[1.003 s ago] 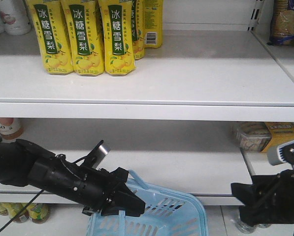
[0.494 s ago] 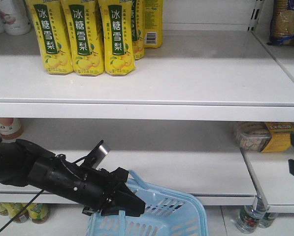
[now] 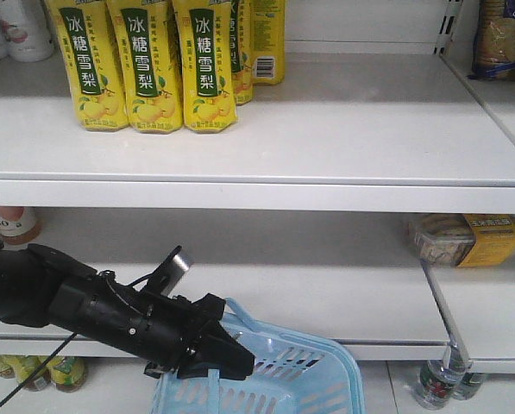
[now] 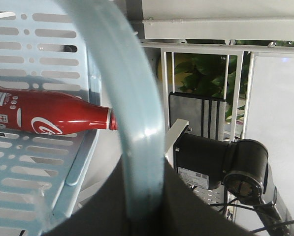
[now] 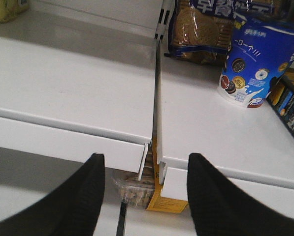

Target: Place coke in basket with both arms

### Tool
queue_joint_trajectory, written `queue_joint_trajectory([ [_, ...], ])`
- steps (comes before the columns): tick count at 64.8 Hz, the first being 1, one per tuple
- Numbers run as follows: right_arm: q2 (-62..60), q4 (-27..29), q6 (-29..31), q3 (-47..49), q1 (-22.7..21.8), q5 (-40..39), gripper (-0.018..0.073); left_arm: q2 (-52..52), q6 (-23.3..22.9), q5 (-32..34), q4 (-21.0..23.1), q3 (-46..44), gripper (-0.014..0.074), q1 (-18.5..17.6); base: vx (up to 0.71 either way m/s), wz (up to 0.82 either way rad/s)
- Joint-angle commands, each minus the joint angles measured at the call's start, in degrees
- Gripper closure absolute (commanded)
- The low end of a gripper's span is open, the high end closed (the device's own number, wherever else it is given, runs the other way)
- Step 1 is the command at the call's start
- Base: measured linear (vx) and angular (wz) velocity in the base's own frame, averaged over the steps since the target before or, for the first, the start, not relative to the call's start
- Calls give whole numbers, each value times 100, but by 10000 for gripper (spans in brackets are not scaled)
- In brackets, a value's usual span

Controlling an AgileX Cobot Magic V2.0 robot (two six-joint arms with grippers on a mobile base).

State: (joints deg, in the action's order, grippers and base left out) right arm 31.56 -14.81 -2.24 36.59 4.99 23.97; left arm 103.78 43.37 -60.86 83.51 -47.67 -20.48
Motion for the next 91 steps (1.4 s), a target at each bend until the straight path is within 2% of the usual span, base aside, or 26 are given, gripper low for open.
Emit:
queue_joint_trajectory([
  [1, -386, -131, -109, -231, -39, -673, 179, -298, 63, -537, 629, -140, 602, 6, 0, 0],
  [12, -1078, -131, -396, -1053, -39, -944, 179, -298, 63, -537, 629, -140, 602, 6, 0, 0],
  [25, -1795, -131, -572, -1602, -39, -1052, 181, -298, 63, -537, 629, -140, 602, 6, 0, 0],
  [35, -2168, -126, -599, -1820, -39, -1052, 181, -298, 63, -537, 629, -140, 602, 6, 0, 0],
  [49, -2207, 133, -1132, -2049, -39, -966, 181, -298, 63, -537, 629, -140, 602, 6, 0, 0],
  [69, -2202, 140, -1193, -2126, -39, -1216, 186, -298, 63, -537, 629, -140, 602, 6, 0, 0],
  [72, -2202, 98, -1176, -2126, -39, -1210, 202, -298, 63, -537, 629, -140, 602, 6, 0, 0],
  [76, -2202, -49, -1170, -2126, -39, -1166, 267, -298, 63, -537, 629, -140, 602, 6, 0, 0],
  [87, -2202, -283, -1175, -2126, -39, -1083, 559, -298, 63, -537, 629, -140, 602, 6, 0, 0],
  [91, -2202, -274, -1203, -2126, -39, -1131, 575, -298, 63, -537, 629, -140, 602, 6, 0, 0],
])
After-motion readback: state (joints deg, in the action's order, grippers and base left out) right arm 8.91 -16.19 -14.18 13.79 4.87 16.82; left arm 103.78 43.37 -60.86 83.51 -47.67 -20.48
